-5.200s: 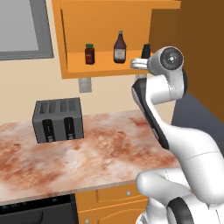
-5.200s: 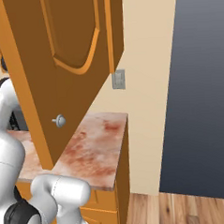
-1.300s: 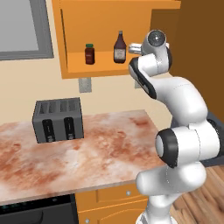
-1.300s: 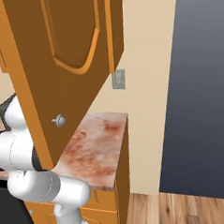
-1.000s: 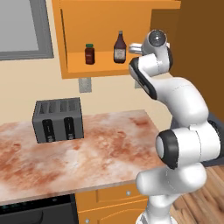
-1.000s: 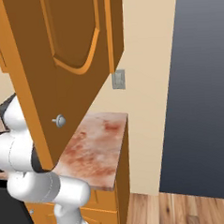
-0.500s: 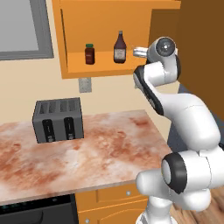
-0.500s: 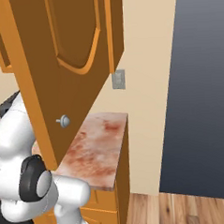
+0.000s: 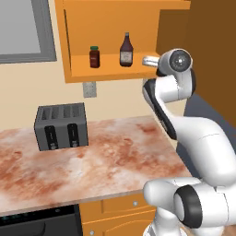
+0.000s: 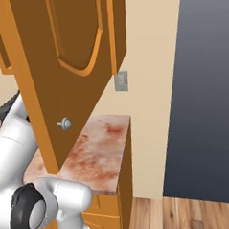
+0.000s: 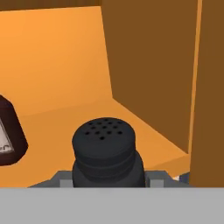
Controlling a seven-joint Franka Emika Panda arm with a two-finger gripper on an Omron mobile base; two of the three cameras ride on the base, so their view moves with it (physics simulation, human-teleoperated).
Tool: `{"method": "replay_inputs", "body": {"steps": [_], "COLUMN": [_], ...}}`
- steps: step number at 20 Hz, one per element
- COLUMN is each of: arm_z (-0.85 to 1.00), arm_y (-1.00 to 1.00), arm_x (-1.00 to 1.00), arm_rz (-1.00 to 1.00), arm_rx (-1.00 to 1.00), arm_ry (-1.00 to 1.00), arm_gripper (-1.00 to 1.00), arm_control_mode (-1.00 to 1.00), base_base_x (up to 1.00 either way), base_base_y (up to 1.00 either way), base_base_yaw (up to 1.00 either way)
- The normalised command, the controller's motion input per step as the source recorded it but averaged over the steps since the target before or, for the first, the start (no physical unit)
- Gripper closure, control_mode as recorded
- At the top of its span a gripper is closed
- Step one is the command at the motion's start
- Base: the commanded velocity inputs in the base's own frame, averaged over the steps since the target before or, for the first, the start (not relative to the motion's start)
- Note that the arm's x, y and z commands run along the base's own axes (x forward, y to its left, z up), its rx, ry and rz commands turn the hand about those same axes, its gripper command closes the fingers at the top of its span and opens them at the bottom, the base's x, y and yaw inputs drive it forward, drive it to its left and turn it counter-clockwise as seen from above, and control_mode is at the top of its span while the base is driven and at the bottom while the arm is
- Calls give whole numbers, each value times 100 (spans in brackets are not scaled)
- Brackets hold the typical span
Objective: Collect the paprika, ketchup, and shaker from the cabinet and place them next to the stove.
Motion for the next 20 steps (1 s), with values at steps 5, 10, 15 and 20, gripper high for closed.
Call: {"method": "replay_inputs", "body": {"steps": [5, 10, 15, 20], "arm_z": [0, 0, 0, 0], "arm_y": [1, 0, 5, 7], "arm_x": [-55, -57, -62, -66], "arm_rz": [0, 0, 0, 0], "arm_rx": [0, 0, 0, 0], "arm_ry": [-1, -1, -2, 0], "arm_gripper": [100, 100, 100, 100], "arm_control_mode": [-100, -100, -100, -100], "base_base_x": [0, 0, 0, 0], "base_base_y": [0, 0, 0, 0], "base_base_yaw": [0, 0, 0, 0]}}
